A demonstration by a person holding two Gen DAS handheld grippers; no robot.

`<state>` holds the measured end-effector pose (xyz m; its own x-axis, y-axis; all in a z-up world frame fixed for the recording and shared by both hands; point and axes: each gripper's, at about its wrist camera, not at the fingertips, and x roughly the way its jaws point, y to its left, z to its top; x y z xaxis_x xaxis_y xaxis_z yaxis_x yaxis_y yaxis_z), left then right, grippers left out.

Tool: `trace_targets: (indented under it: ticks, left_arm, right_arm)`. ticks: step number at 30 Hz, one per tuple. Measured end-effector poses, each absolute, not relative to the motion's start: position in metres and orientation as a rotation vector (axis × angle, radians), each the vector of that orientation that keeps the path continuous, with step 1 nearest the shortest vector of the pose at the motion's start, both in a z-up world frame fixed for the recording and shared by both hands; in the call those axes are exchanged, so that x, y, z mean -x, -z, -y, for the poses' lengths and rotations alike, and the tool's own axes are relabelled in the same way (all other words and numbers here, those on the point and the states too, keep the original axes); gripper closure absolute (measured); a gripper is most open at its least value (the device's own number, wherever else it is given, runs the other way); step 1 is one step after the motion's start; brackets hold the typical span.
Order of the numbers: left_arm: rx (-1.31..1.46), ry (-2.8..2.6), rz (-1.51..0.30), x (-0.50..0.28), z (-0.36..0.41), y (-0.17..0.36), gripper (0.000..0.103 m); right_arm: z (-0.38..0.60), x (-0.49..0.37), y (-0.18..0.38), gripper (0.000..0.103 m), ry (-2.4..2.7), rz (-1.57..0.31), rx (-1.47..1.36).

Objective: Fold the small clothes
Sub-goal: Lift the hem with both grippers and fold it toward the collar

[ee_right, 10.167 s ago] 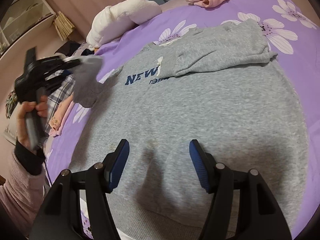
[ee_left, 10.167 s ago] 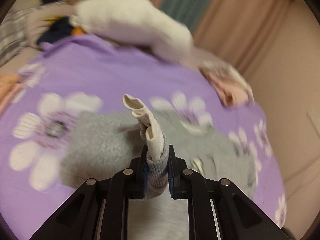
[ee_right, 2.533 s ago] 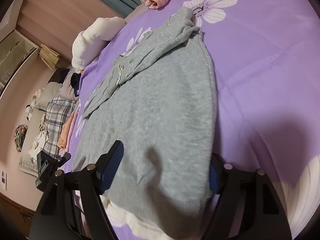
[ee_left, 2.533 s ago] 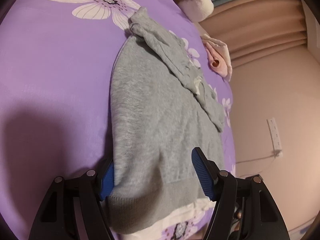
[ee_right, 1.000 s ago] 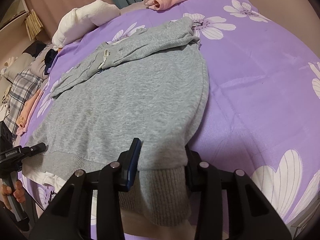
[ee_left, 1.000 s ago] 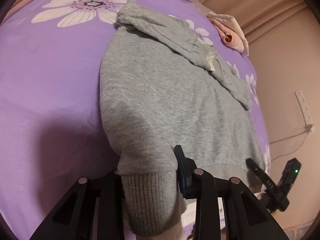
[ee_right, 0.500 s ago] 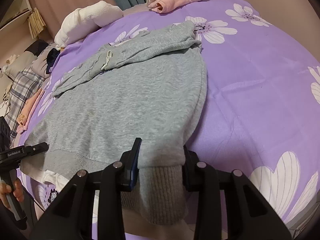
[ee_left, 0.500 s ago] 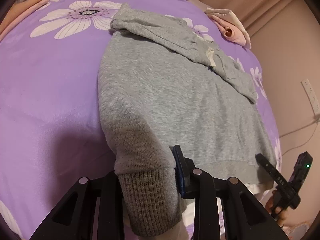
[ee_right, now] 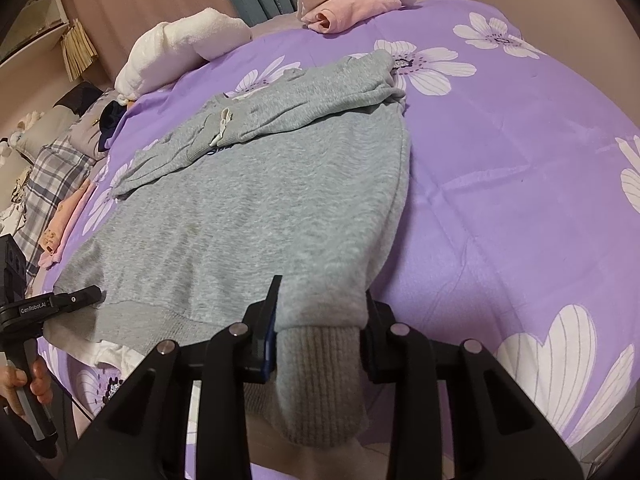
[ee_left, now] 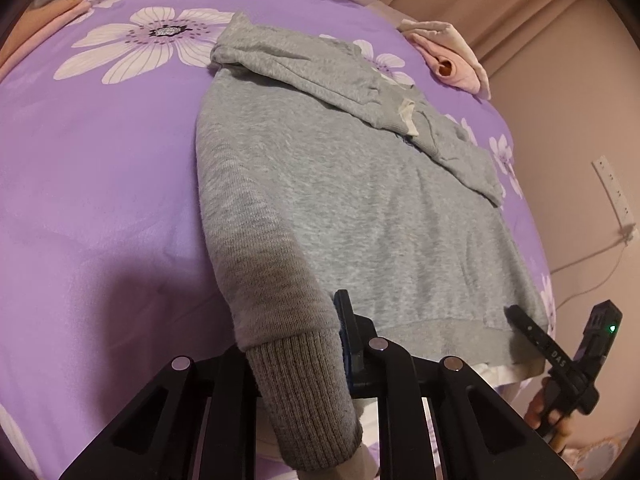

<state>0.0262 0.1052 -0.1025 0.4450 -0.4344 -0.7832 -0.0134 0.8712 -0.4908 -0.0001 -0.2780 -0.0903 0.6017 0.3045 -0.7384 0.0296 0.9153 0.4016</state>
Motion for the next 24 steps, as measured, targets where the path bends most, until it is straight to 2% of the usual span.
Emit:
trace_targets:
  ticks: [10, 18, 24]
  left_arm:
    - [0.499, 0.335, -1.029, -0.024, -0.107, 0.092, 0.091]
    - [0.471, 0.409, -0.958, -0.02, -0.103, 0.071, 0.092]
    - [0.523, 0.43, -0.942, -0.02, -0.109, 0.067, 0.092]
  right_arm:
    - [0.279, 0.003, 0.082, 0.075, -0.179, -0.895, -0.41]
    - [0.282, 0.007, 0.067, 0.087, -0.212, -0.846, -0.442]
    - [0.283, 0.01, 0.059, 0.09, -0.226, -0.818, -0.45]
